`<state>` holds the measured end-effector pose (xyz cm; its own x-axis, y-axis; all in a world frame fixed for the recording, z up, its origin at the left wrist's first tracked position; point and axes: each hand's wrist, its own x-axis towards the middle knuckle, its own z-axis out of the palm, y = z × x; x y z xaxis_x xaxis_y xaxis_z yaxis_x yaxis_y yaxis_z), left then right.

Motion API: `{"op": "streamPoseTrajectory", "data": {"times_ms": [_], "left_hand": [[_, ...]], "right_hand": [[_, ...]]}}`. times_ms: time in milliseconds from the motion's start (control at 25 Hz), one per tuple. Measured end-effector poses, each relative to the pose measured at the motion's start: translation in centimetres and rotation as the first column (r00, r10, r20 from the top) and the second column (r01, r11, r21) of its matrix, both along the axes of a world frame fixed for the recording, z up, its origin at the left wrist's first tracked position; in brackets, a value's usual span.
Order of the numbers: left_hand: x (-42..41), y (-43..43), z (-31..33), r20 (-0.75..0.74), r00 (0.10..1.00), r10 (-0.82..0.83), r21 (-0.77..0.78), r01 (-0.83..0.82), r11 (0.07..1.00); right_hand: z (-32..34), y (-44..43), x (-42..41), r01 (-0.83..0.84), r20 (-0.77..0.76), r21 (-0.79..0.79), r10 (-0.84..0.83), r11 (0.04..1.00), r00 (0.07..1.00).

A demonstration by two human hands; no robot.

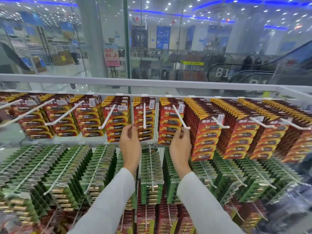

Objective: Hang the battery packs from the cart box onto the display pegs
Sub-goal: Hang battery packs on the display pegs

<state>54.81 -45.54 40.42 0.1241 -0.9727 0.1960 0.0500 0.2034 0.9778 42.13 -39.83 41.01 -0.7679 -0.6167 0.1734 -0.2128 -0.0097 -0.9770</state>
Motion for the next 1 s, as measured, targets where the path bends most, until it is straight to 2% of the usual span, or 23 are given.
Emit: {"op": "streamPoseTrajectory", "data": {"times_ms": [200, 400, 640, 720, 800, 880, 1000], "left_hand": [[2.2, 3.6, -3.2, 0.048, 0.998, -0.034, -0.003, 0.035, 0.999], [3.3, 9.0, -5.9, 0.090, 0.985, -0.148, 0.018, 0.147, 0.989], [0.0, 17.0, -9.8, 0.178, 0.951, -0.254, 0.130, 0.233, 0.964], [-2.4, 20.1, -11.2, 0.221, 0.941, -0.255, 0.107, 0.237, 0.966], [-5.2, 23.0, -12.5, 0.235, 0.918, -0.319, 0.082, 0.308, 0.948], [-7.9, 25.8, -13.9, 0.203, 0.883, -0.423, 0.112, 0.408, 0.906], [-12.5, 30.6, -15.8, 0.218, 0.780, -0.586, 0.207, 0.550, 0.809]], "right_hand": [[-2.5, 4.0, 1.9, -0.087, -0.035, 0.056, 0.089, 0.995, 0.995], [-6.3, 11.8, 0.9, -0.071, -0.011, 0.114, 0.073, 0.991, 0.997], [-11.1, 24.5, -4.9, 0.126, 0.107, 0.167, -0.145, 0.978, 0.984], [-12.8, 29.8, -7.7, 0.216, 0.139, 0.217, -0.249, 0.952, 0.959], [-14.0, 35.2, -10.1, 0.291, 0.156, 0.260, -0.337, 0.921, 0.928], [-15.7, 40.5, -12.3, 0.371, 0.139, 0.297, -0.424, 0.880, 0.895], [-18.1, 48.3, -15.0, 0.472, 0.116, 0.362, -0.541, 0.804, 0.833]]}}
